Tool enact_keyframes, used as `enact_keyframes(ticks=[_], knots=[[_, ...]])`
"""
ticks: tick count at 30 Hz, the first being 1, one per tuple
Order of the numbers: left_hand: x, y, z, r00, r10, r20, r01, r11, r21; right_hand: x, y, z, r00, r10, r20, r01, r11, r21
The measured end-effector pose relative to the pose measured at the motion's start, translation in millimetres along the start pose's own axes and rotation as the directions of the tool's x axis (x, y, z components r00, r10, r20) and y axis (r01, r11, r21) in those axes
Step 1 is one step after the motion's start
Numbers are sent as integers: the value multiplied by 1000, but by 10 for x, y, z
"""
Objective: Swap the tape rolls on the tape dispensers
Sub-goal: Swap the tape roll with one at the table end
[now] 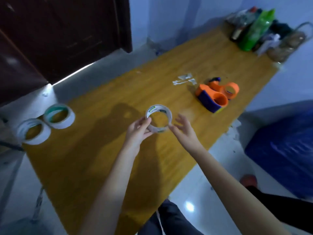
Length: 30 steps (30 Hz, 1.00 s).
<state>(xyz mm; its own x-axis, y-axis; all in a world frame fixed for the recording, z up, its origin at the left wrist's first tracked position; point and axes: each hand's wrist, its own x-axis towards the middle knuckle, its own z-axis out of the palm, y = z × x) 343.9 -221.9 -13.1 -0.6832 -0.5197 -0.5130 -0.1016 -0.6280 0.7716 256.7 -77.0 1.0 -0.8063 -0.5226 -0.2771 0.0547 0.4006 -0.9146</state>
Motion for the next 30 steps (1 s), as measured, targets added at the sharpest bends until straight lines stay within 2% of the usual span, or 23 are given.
enact_keyframes(ticks=[1, 2, 3, 7, 15, 24, 30], knots=[[-20, -65, 127, 1000, -7, 24, 7, 1000, 4, -43, 19, -125, 985, 166, 42, -171, 970, 172], [-41, -128, 258, 999, -16, 45, 15, 1000, 13, -85, 54, -253, 968, 239, 73, -249, 932, 262], [-68, -183, 383, 998, -26, 64, 24, 999, 31, -123, 93, -371, 965, 251, 71, -261, 919, 295], [-136, -395, 839, 988, -63, 142, 47, 992, 114, -204, 224, -804, 966, 256, -23, -233, 911, 339], [-150, -761, 1891, 979, -121, 163, 85, 973, 212, -158, 557, -1853, 957, 284, -59, -237, 884, 402], [46, -1179, 3207, 984, -71, 163, 39, 981, 191, 265, 744, -3194, 972, 216, -87, -174, 921, 349], [254, -1201, 3712, 987, -75, 144, 52, 986, 162, 670, 766, -3667, 979, 201, -40, -175, 921, 348]])
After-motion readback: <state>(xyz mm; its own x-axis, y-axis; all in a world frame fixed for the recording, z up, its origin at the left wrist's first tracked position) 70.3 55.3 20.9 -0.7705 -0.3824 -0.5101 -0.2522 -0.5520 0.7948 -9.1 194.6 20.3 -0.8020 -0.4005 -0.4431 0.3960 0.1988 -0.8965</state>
